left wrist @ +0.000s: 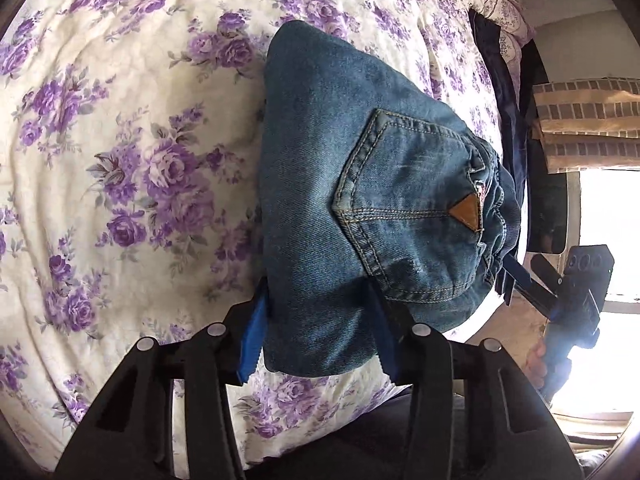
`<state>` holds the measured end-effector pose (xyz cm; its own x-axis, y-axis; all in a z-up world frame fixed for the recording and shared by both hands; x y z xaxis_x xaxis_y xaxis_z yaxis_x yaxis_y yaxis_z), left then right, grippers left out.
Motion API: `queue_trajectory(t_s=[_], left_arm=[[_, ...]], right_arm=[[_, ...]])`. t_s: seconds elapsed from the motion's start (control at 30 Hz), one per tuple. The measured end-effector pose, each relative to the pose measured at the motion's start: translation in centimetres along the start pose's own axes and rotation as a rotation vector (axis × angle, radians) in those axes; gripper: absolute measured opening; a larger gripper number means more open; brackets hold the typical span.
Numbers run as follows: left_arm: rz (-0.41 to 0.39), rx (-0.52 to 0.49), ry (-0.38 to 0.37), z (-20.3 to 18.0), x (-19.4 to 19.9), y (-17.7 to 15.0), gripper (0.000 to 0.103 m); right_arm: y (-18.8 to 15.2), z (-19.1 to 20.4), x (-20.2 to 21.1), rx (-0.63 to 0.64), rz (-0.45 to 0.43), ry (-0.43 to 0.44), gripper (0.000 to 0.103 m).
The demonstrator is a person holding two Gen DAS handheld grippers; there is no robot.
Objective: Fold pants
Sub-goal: 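Lift the folded jeans with both tools and carry them toward the clothing stack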
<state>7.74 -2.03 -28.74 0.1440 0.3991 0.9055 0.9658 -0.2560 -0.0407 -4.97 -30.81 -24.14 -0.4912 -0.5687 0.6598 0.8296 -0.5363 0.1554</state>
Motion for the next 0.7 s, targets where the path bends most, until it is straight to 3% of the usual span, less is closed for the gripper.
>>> queue_trajectory(t_s=[0.13, 0.27, 0.33, 0.4, 0.47, 0.6, 0.7], left_arm=[[-0.008, 0.012, -0.011, 0.2, 0.0, -0.2, 0.045], [-0.011, 0.018, -0.017, 0.8, -0.1, -0.6, 0.045], [0.005, 0.046, -0.039, 1.7, -0.5, -0.7, 0.049], [0.027, 0.093, -0.087, 2.6, -1.0, -0.6, 0.051], [0.013, 0.107, -0.102, 2.7, -0.8, -0.9, 0.046], [-0.079, 0.023, -0.019, 0.3, 1.1, -1.8, 0.032], [-0.126, 0.046, -0.057, 0.3, 2.9, -1.8, 0.028]], right_arm=[[0.7, -2.0, -3.5, -0.081, 0.085, -0.002, 0.075], [-0.6, -4.4, -6.5, -0.202, 0.191, 0.116, 0.084], [-1.1, -4.8, -7.3, -0.227, 0.176, 0.164, 0.084], [-1.3, -3.9, -7.3, -0.172, 0.155, 0.112, 0.063], [-1.5, -2.0, -6.5, -0.076, 0.141, 0.065, 0.050], [-2.1, 2.3, -5.1, 0.129, 0.098, -0.077, 0.046], [-2.1, 5.2, -4.5, 0.237, 0.056, -0.136, 0.045]])
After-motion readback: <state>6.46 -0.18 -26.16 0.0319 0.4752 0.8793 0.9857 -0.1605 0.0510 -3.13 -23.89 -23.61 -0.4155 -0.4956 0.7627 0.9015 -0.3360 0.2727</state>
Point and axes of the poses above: each gripper's, at about its wrist camera, not at the fingertips, and x roughly against the way its jaws point, z to its left, y to its top, the point moved 2 cm from there along -x, roughly the way its jaws point, and after that the axes turned 9 degrees about y, right-handed, at the moved point
